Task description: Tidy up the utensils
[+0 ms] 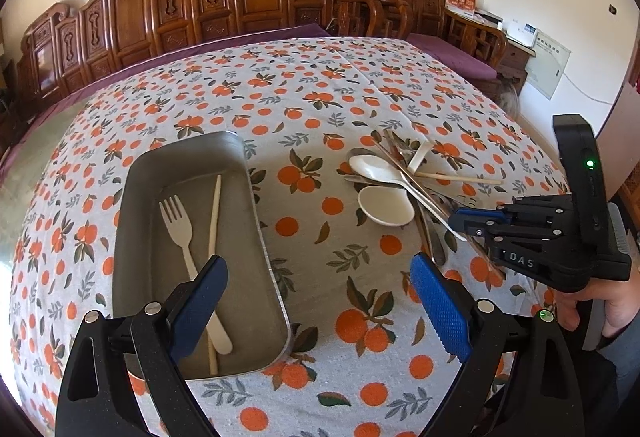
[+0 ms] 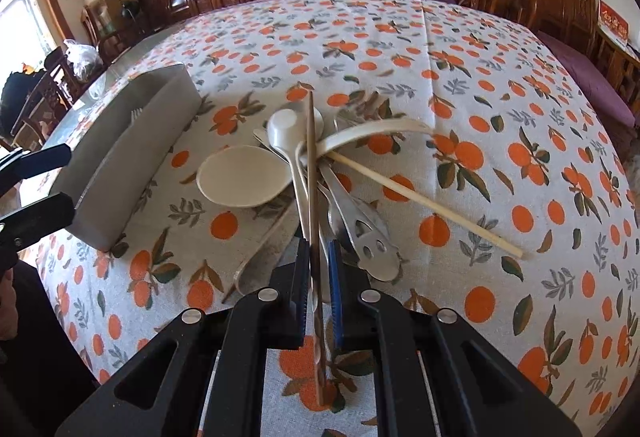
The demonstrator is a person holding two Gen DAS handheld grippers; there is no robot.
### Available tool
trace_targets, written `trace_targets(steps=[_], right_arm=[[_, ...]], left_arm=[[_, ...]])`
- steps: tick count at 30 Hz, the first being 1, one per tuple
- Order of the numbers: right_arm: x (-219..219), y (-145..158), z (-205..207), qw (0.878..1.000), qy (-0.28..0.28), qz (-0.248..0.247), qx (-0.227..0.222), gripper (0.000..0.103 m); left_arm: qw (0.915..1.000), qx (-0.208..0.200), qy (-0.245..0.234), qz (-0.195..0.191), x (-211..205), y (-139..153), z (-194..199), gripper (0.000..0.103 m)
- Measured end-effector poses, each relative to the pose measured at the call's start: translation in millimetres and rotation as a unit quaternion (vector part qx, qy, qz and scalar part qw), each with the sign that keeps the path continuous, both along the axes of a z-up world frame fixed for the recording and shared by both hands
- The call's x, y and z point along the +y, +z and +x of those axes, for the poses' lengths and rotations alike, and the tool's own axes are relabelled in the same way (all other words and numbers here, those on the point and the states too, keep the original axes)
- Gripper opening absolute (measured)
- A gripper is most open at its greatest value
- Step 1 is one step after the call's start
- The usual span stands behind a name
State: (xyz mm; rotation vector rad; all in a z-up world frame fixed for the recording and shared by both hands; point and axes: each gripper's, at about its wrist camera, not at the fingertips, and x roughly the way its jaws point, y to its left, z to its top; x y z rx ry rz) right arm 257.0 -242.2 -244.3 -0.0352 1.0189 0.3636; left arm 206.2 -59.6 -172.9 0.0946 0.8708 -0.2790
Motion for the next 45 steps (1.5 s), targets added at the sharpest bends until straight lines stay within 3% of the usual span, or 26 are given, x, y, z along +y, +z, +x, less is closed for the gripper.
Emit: trace_targets(steps=[6,11,19,27,36,40,45], right_arm=[[-2,-1,-3,1.000,0.006,-0.002,0.000,0.008],[-7,9,-7,1.000,0.011,0.025,-0.012,0.006],[-41,36,-4,0.996,-0.031,0.067,-0.053,0.006],[-73,39,14,0.993,-0.066,0.066,-0.070,0.006],[-96,37,19,0.990,-0.090,0.084,-0.067,0.006],[-98,34,22,0.989,-0.097,0.092,-0.060,0.006],[-93,34,21,0.990,-0.090,0.093,-0.059,0.006]], left_arm=[[1.0000,-0.004,-0.003,0.002,-8,0,-4,0.089],[1.0000,0.000,-0.001,0.008,-12,-4,-5,0.089],[0.9996,0.006,-0.005,0.027,-29,-6,-1,0.089],[0.9993,0.015,-0.015,0.030,-67,-12,17,0.088],[0.9985,0.054,-0.004,-0.008,-99,-20,60,0.069],[0.9979,0.065,0.008,0.002,-108,-27,78,0.061],[0.9956,0.089,0.028,0.015,-112,-43,96,0.042]])
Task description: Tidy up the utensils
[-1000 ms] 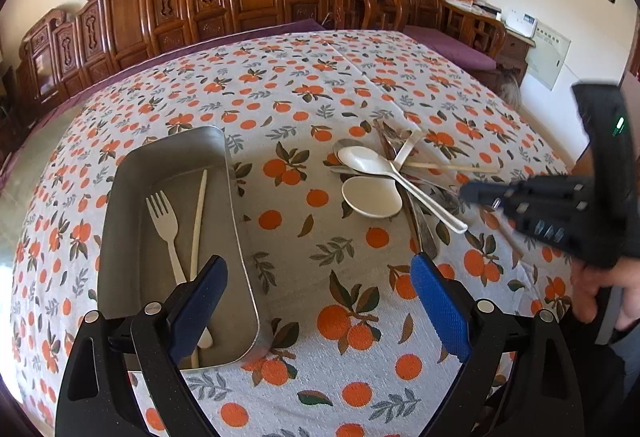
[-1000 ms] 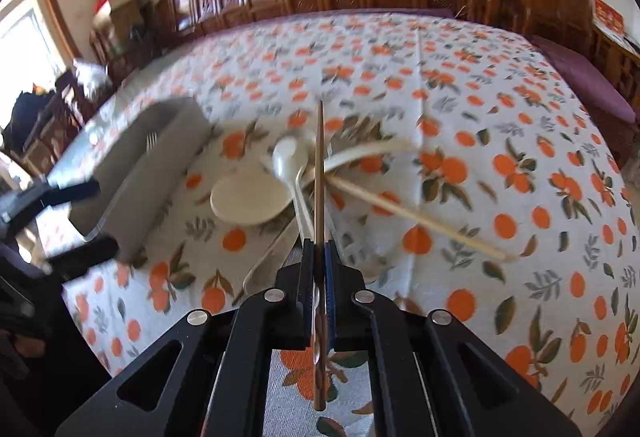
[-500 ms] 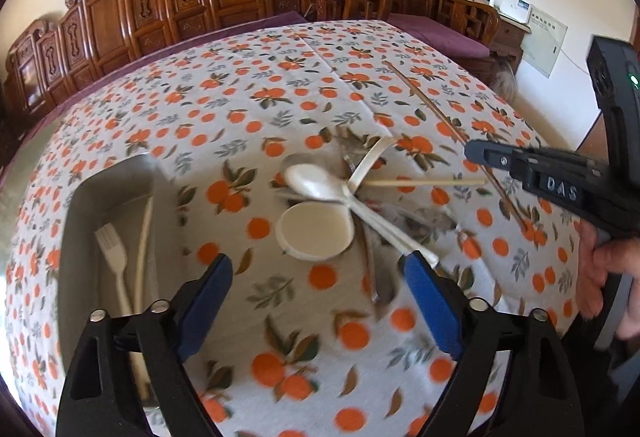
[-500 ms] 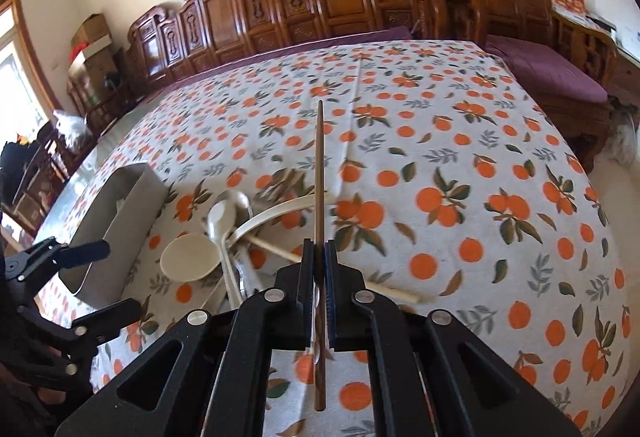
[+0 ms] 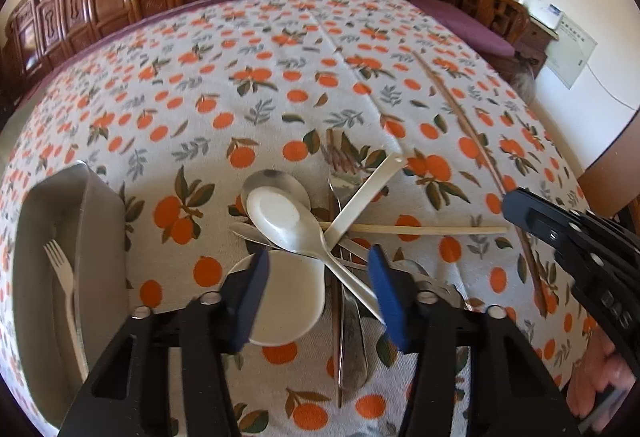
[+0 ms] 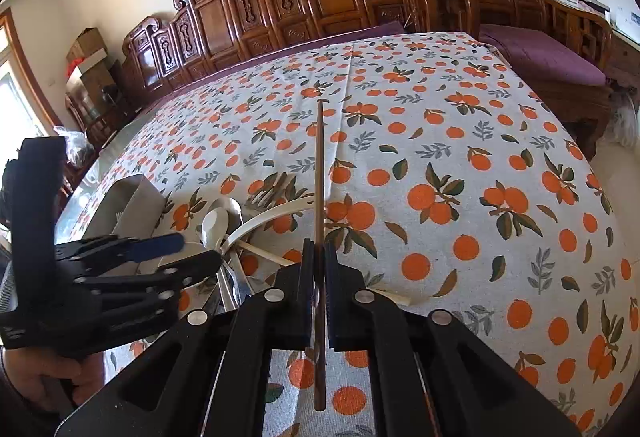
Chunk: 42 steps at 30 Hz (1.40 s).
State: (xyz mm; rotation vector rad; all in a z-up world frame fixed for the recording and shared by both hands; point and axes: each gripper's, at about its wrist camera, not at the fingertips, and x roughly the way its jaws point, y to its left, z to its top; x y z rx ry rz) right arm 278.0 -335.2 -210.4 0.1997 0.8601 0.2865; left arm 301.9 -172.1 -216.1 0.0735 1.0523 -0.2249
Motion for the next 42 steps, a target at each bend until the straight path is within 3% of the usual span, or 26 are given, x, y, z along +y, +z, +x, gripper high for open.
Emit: trace_targets(steps=[2,6,7,10,16,31,42], right_arm=[[1,0,0,1.000,0.001,0.001,0.000,0.006],[2,1,-1,1.000,0.001,0.003,-0.002,0.006],[2,1,0,1.000,0.000,0.004,-0.002,0.006],[3,1,0,1.000,0.002,0.002,-0.001,0.006],[6,2,0,1.000,0.007,-0.002,-0.003,0.006],[20,1,0,1.000,0.024,-0.008,-0.003,0.006],[67,7,-5,0.996,0.083,-0.024,-0.011,0.006]], left_arm=[[0.9999,0.008,0.006,0.005,0,-5,5,0.037],[0.9999,0.007,0.013,0.005,1,-9,6,0.037],[0.9999,0.007,0.013,0.004,1,-9,6,0.035],[0.9998,0.010,0.013,-0.009,3,-8,6,0.015],[0.9994,0.012,0.020,-0.026,13,-4,5,0.006],[0.9995,-0.018,-0.004,-0.025,28,18,-16,0.003],[0.9987,-0.045,-0.016,-0.015,60,45,-51,0.003]])
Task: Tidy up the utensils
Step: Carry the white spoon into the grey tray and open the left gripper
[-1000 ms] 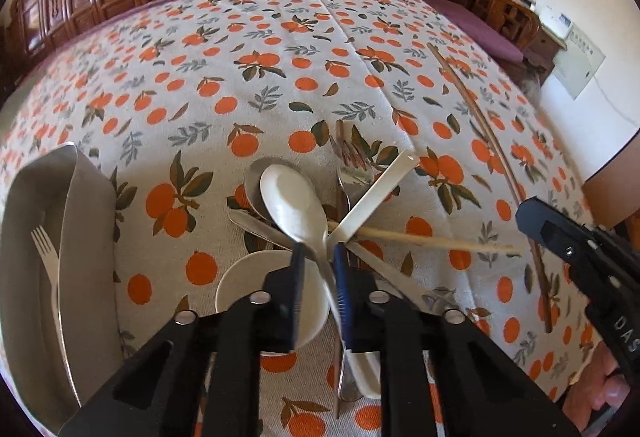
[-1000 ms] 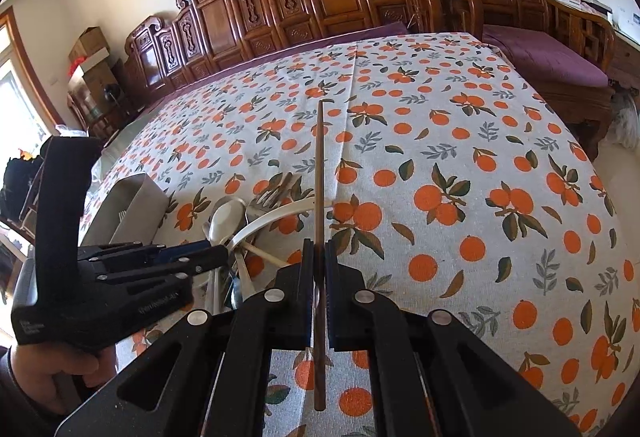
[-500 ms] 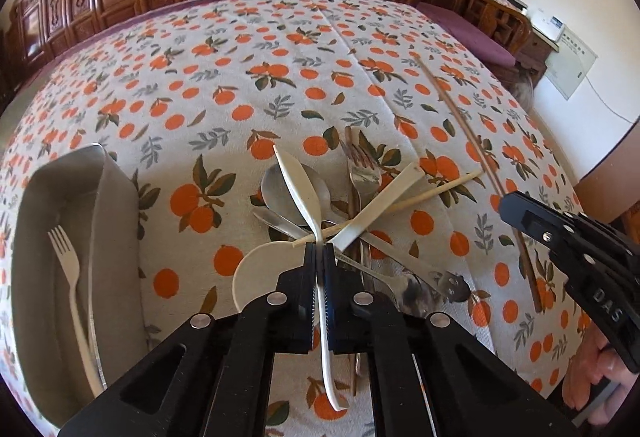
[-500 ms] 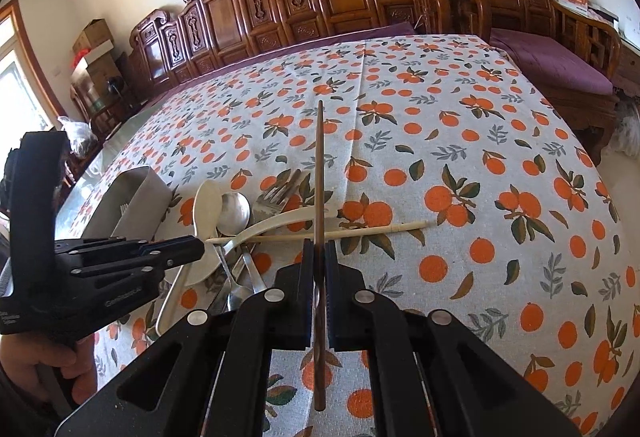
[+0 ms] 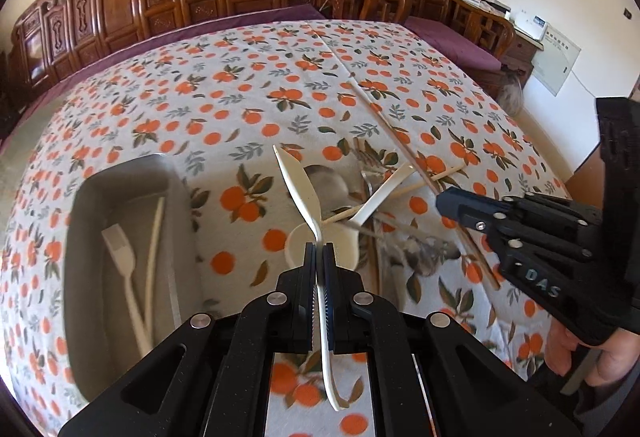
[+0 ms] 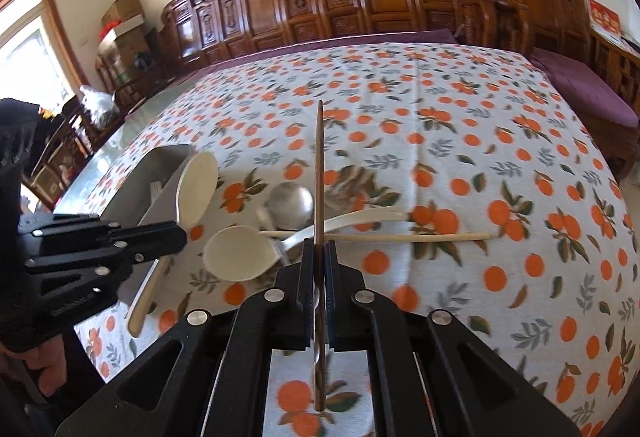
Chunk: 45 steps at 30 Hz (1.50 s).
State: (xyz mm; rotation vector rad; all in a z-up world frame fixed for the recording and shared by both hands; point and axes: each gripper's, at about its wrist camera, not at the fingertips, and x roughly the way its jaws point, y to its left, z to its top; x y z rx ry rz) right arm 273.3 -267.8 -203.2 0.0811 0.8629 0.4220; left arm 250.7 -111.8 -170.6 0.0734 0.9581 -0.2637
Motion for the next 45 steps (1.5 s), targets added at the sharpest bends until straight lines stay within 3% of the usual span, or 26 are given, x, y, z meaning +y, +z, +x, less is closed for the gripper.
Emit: trace_targets(steps=[17,33,45], right_arm=[[55,2,-17,0.997,0.068,-0.020,-0.006,0.006],[63,0,-19,0.997,0.078,-0.019,-0.004,0.006],[86,-2,-29,0.994,0.100,-0.042,-0.008,0.006]], left_arm=[[0.9990,-0.024,0.037,0.002,77,26,-7,0.003],[0.9958,0.019,0.086,0.024,125,-24,19,0.003],[0.9940,0.025,0.103,0.026,152,-33,25,0.003]])
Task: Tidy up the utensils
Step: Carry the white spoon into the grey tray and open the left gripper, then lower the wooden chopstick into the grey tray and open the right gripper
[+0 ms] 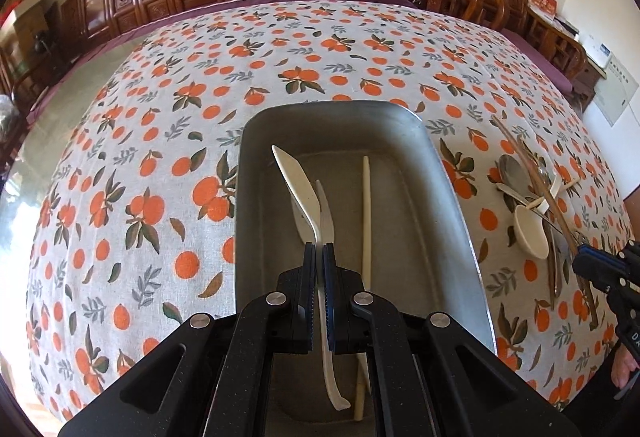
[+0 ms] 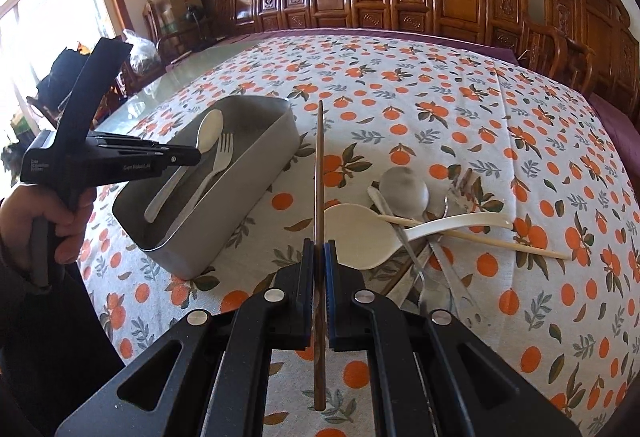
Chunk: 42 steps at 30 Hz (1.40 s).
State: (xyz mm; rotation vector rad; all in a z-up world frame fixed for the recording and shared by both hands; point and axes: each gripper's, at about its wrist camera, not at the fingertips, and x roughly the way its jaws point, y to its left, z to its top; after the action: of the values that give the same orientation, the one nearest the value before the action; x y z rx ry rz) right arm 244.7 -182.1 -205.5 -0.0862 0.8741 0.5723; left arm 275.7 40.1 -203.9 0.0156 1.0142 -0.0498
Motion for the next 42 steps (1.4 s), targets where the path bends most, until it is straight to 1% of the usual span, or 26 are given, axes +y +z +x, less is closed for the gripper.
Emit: trace_targets(steps=[3,5,8,14,15,16,17,21,27,31,34,36,42], right_arm=[[6,-3,-1,1.000,0.003,-0.002,0.005,0.006],[8,-3,-2,1.000,0.004,-0.003,0.007,0.006],[11,-2,-5,1.000,-0.003,-0.002,0.005,0.006],[17,8,-6,1.000,-0.010,0.007,0.002,0.006],[19,11,-6,1.000,-0.010,0.008,0.000,0.006],[21,14,-6,1.000,-0.011,0.007,-0.002,0.006],[25,17,-6,1.000,-0.012,0.007,-0.005,0.006],[37,26,-2,1.000,-0.010,0.016,-0.006,0.006],[68,29,11,0.998,-0.002,0.050,0.022,0.006],[94,23,18,0.998,0.004,0.052,0.035,0.006],[113,14,27,0.996,-0.002,0.060,0.059,0.006],[123,11,29,0.996,-0.005,0.063,0.065,0.006],[139,-3,36,0.995,-0.027,0.053,0.078,0.006]], left_arm=[[1.0000,-0.006,0.001,-0.003,2,0,-3,0.008],[0.9999,-0.011,-0.001,0.002,3,4,-7,0.016],[0.9992,-0.037,-0.004,0.012,2,18,-13,0.022],[0.9978,-0.067,-0.006,0.002,7,41,-24,0.024],[0.9973,-0.073,-0.008,0.000,9,45,-26,0.026],[0.9970,-0.076,-0.009,-0.003,10,47,-27,0.031],[0.9966,-0.082,-0.008,-0.007,13,51,-28,0.032],[0.9958,-0.090,-0.003,-0.019,23,57,-31,0.033],[0.9949,-0.099,0.011,-0.016,39,61,-33,0.035],[0.9943,-0.102,0.017,-0.025,49,64,-34,0.035],[0.9942,-0.103,0.021,-0.027,54,64,-34,0.035],[0.9941,-0.101,0.023,-0.031,57,63,-34,0.035],[0.9943,-0.099,0.021,-0.033,57,62,-33,0.035]])
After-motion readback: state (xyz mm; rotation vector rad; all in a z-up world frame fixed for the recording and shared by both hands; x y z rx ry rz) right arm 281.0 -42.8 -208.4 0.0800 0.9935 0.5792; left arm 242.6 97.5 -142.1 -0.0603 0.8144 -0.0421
